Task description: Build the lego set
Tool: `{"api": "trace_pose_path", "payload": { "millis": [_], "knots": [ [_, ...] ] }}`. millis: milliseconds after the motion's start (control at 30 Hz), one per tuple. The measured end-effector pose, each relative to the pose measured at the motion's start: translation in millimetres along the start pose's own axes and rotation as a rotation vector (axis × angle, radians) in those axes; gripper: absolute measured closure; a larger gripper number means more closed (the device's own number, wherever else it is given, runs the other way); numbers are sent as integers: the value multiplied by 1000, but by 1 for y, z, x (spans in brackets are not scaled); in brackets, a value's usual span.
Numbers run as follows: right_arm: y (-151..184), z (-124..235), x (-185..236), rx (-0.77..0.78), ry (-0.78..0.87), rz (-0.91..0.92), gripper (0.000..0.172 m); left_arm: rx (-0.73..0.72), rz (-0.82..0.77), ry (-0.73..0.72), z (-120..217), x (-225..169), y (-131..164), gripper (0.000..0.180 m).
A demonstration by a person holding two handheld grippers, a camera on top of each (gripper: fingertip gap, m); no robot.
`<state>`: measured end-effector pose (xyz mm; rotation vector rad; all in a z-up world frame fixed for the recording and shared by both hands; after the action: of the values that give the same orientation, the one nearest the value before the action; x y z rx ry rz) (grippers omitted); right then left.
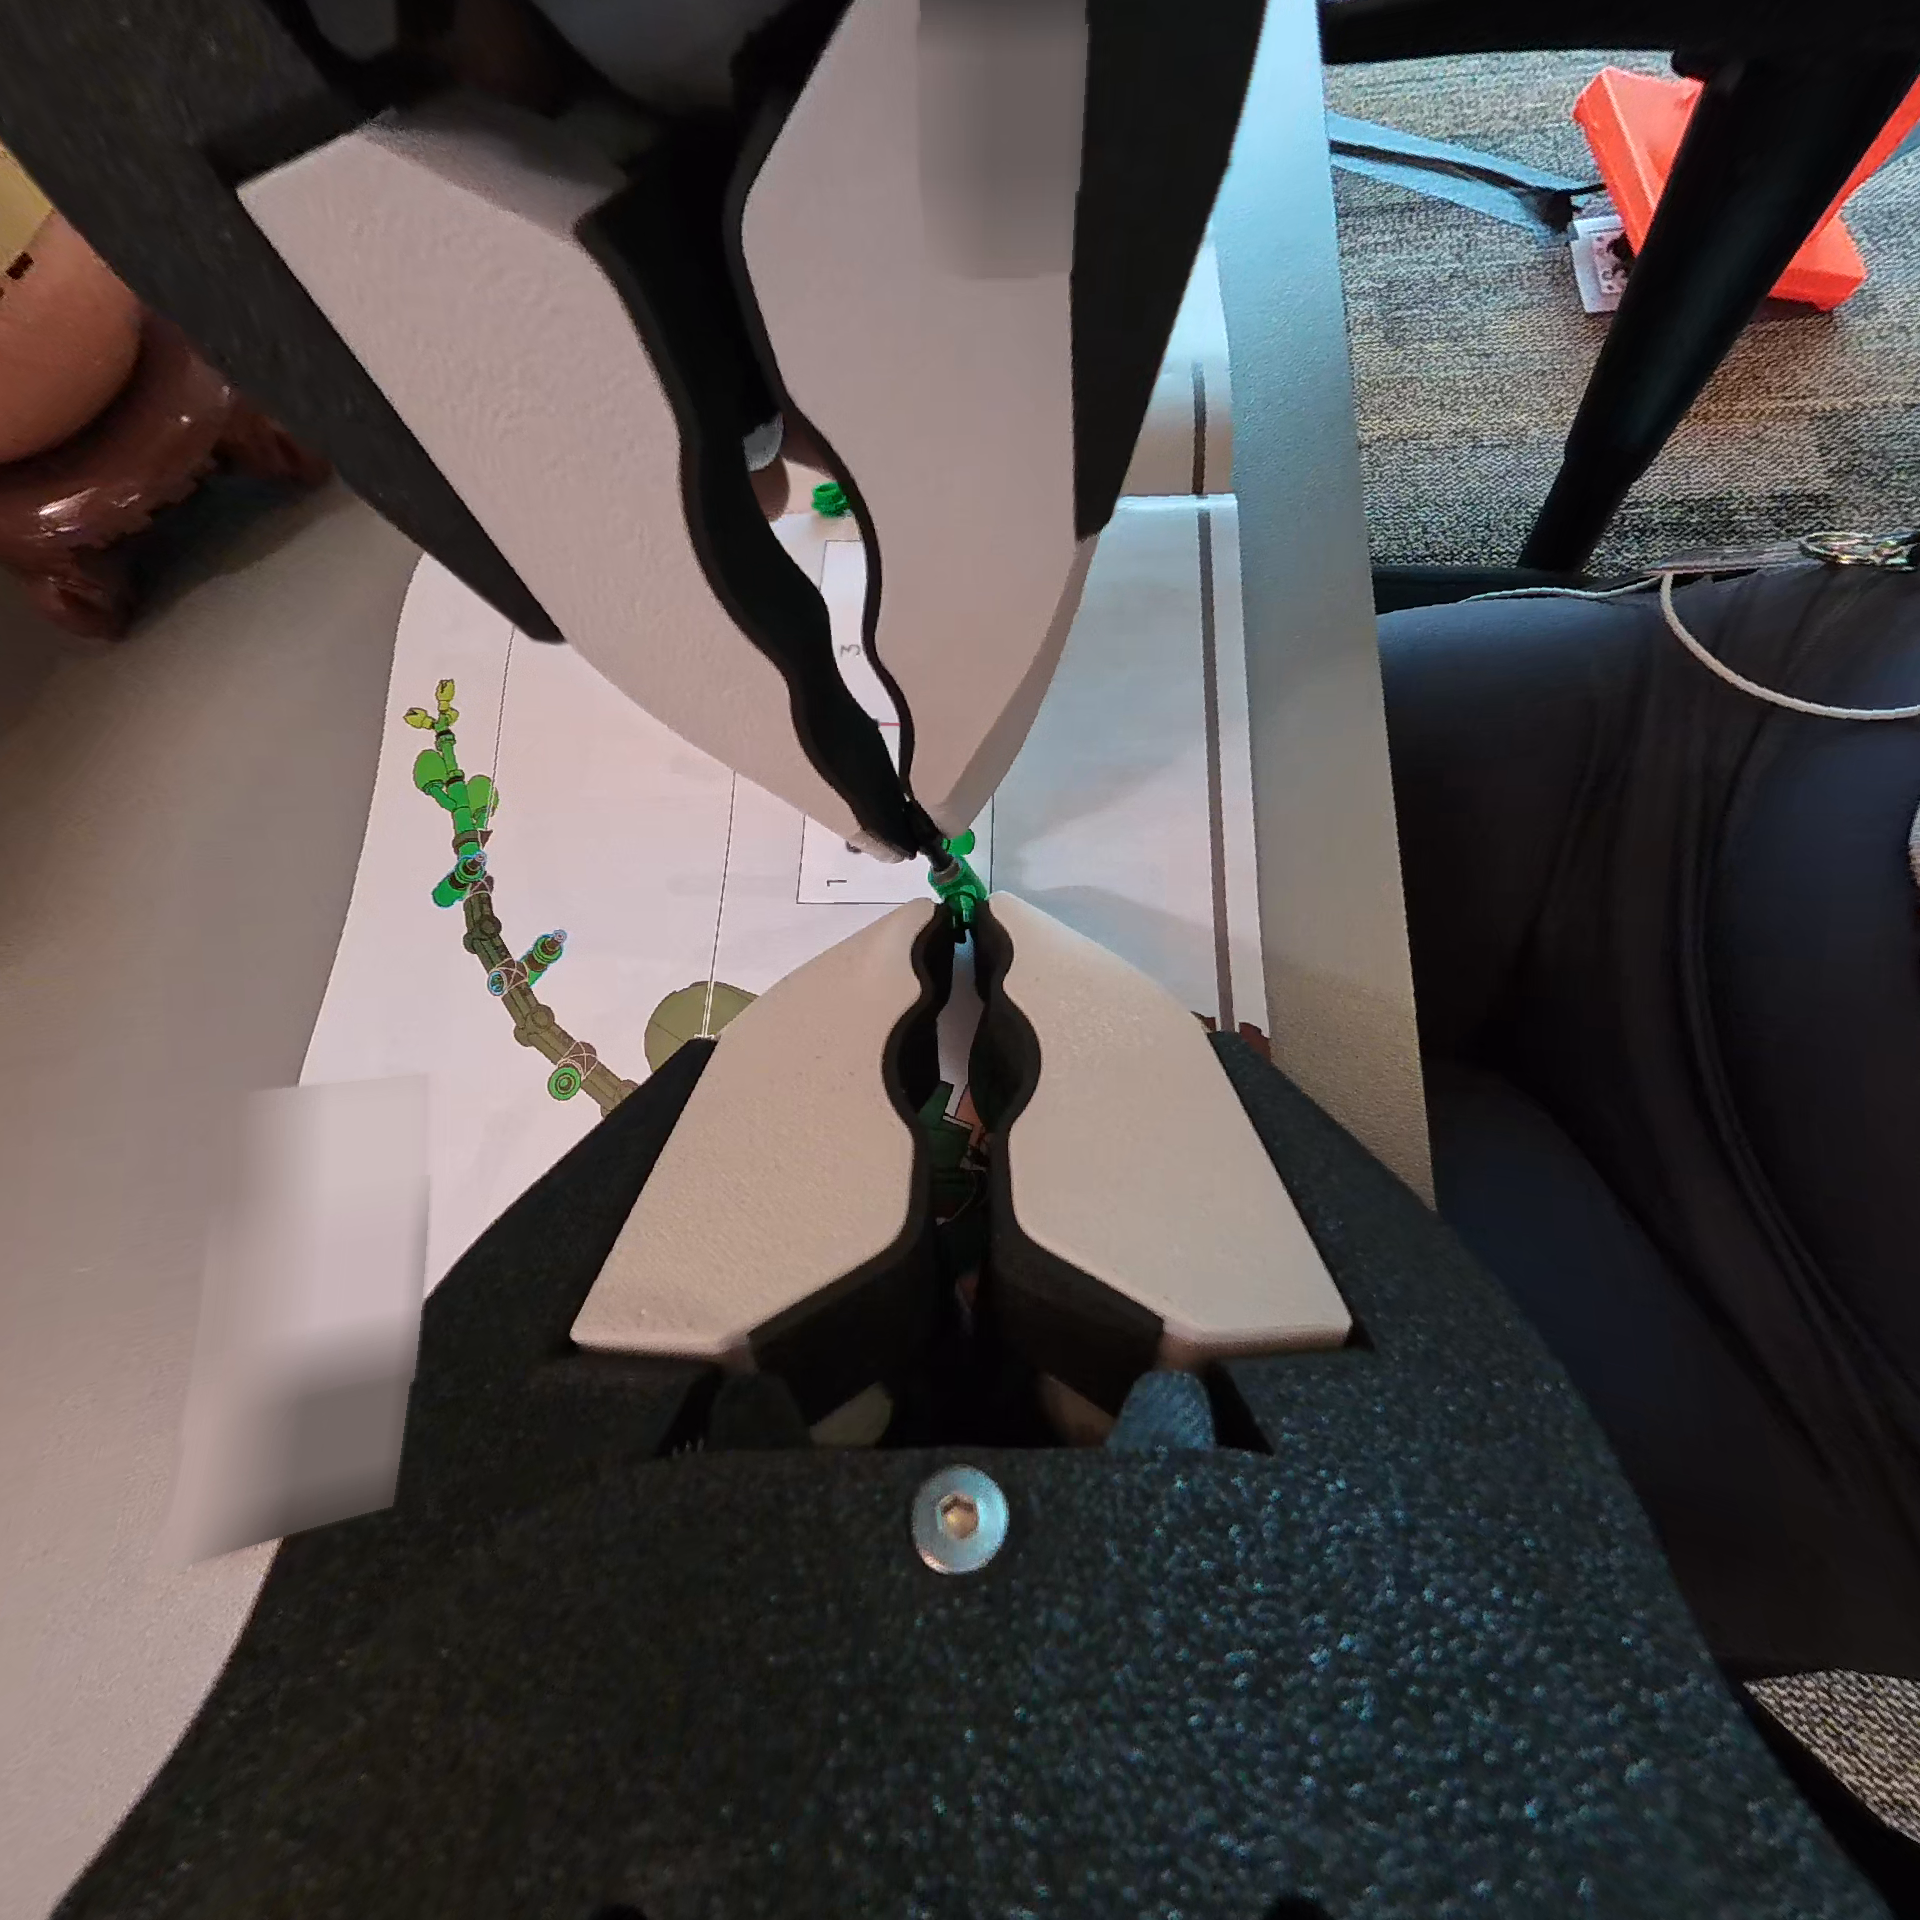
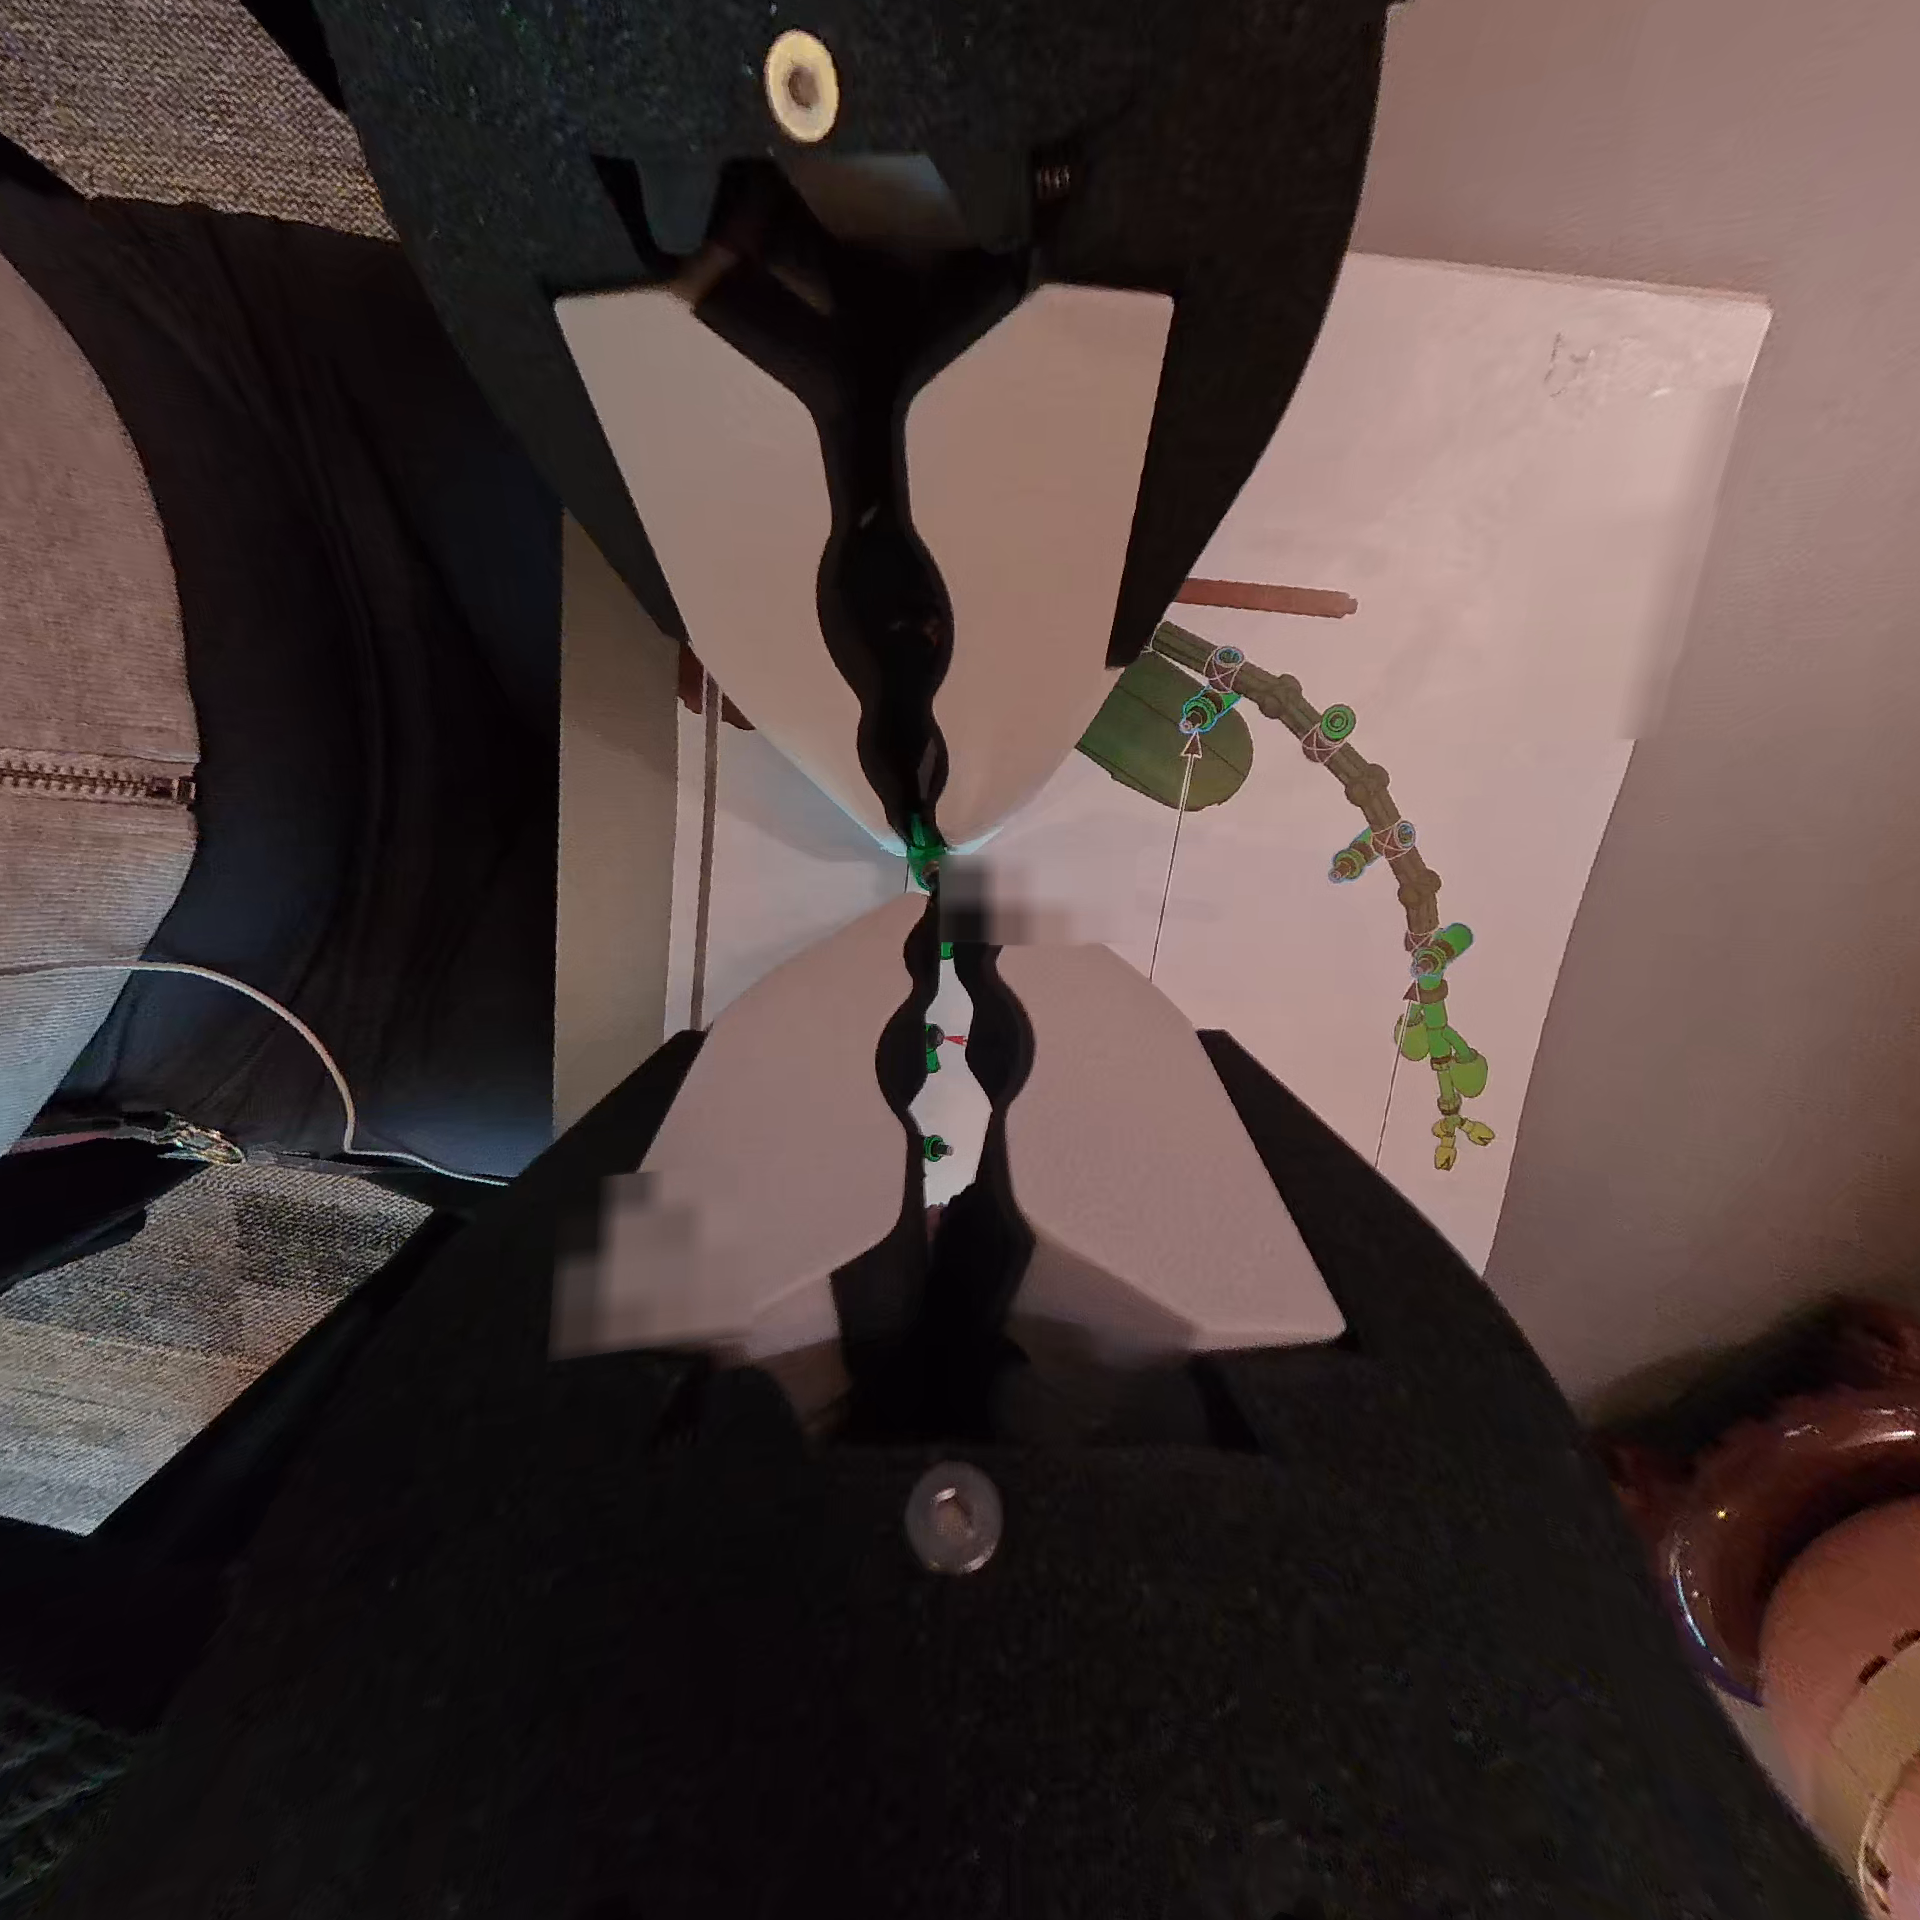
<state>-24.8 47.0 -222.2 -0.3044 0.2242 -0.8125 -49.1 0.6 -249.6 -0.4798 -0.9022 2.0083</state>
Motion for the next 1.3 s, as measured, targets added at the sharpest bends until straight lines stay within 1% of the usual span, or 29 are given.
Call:
{"api": "trace_pose_path", "payload": {
  "millis": [200, 633, 967, 1167, 1300],
  "knots": [
    [-1, -1, 0, 15, -34, 18, 170, 1, -10, 12, 0, -1, 0, 177],
    [1, -4, -3, -24, -123, -5, 170, 4, -34, 9, 0, -3, 0, 177],
    [2, -8, -4, -42, -143, -21, 170, 5, -40, 13, 0, -4, 1, 177],
    [3, -3, -2, -34, -87, -25, 170, 0, -37, 7, 0, -3, 0, 177],
    [7, -5, -2, -36, -3, -56, 170, -4, -12, -26, 1, 0, 0, 168]
  ]
}}
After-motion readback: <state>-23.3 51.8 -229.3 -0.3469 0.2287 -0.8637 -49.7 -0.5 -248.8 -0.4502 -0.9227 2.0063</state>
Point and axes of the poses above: each gripper's, where its closed fingertips meet, z back along the fingers, y out of its underside, x = y × z across the jaws, the point moved 4 cm from there along z, back along the fingers, and after that the axes turned 9 degrees about y, right-handed, at the moved point
